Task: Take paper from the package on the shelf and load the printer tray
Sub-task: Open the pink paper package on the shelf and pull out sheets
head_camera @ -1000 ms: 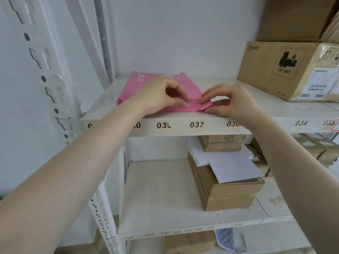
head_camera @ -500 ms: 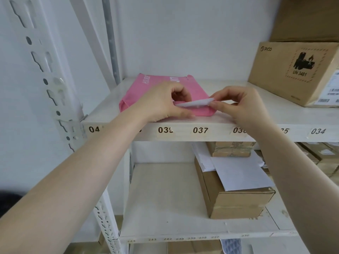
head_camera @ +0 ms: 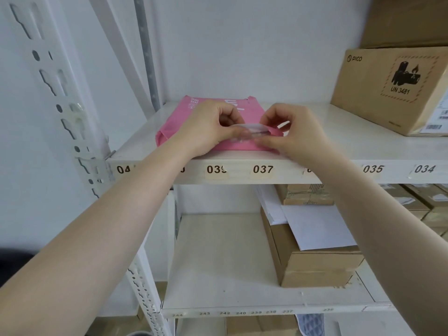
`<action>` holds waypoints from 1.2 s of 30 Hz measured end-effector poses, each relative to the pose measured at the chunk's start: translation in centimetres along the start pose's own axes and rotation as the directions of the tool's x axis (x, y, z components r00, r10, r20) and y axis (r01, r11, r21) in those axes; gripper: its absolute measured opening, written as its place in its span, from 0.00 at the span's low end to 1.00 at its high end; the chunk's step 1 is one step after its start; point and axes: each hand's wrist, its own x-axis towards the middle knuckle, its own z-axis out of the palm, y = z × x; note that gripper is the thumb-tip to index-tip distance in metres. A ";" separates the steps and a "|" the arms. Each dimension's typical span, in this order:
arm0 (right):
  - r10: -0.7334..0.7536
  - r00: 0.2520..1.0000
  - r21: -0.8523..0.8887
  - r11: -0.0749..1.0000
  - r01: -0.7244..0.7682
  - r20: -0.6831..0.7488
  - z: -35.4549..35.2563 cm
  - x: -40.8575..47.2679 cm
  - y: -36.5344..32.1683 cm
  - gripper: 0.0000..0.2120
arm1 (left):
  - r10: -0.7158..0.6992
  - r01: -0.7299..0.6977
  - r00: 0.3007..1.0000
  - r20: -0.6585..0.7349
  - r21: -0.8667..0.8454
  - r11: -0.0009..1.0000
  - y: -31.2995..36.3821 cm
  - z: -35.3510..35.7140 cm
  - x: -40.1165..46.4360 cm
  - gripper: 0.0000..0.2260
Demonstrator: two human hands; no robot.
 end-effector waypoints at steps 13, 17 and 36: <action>0.212 0.969 0.316 0.917 -0.243 0.128 0.1 1.4 0.2 0.10 | -0.074 0.073 0.996 0.055 0.023 0.997 -0.4 -0.8 0.1 0.12; 0.217 0.960 0.239 0.937 -0.255 0.176 0.6 1.7 0.1 0.10 | -0.105 0.105 0.991 0.082 -0.002 0.994 -0.5 -1.5 0.4 0.09; -0.109 0.989 -0.290 0.948 0.134 0.100 3.5 2.0 -4.6 0.12 | -0.046 0.024 0.992 0.115 0.181 0.983 -1.7 -5.6 -2.1 0.12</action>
